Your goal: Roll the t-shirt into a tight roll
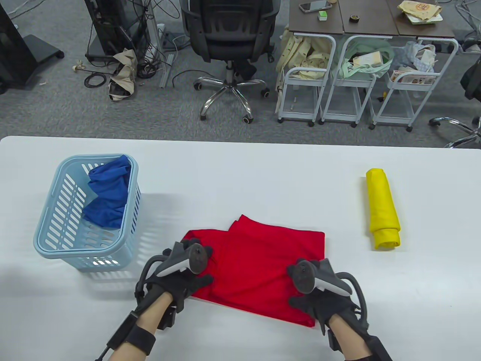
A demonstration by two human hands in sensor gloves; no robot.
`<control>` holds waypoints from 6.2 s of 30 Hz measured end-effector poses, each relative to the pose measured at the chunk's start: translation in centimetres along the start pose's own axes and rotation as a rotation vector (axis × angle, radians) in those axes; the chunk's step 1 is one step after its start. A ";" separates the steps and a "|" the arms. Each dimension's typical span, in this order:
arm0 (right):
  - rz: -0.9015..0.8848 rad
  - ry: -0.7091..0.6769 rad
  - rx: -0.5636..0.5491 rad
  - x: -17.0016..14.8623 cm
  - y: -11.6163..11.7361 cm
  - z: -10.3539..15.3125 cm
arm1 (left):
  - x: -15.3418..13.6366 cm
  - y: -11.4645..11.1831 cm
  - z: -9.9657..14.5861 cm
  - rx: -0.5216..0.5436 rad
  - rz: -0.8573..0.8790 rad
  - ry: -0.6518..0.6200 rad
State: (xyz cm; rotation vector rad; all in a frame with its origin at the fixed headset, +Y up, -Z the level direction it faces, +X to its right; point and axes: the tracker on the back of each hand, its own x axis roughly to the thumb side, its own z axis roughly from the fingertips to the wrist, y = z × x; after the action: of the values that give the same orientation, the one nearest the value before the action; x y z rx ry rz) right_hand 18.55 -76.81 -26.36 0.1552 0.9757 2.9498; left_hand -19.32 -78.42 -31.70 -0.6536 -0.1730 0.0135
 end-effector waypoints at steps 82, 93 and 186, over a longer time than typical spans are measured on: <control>0.065 0.245 -0.155 -2.6 -3.0 2.6 | 3.6 -1.1 -0.1 -0.007 -0.029 -0.024; -0.033 0.043 -0.245 -2.1 -4.0 3.3 | 5.4 1.3 3.0 0.324 -0.484 0.227; -0.081 0.063 -0.042 0.3 -3.1 -3.7 | 10.5 -1.4 1.1 0.024 -0.263 -0.247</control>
State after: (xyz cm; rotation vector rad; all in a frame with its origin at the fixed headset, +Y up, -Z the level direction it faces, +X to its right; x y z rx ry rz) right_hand 17.88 -76.51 -31.08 0.0214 0.9028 2.9152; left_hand -9.17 -78.16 -28.32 -0.5996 -0.4954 -0.1569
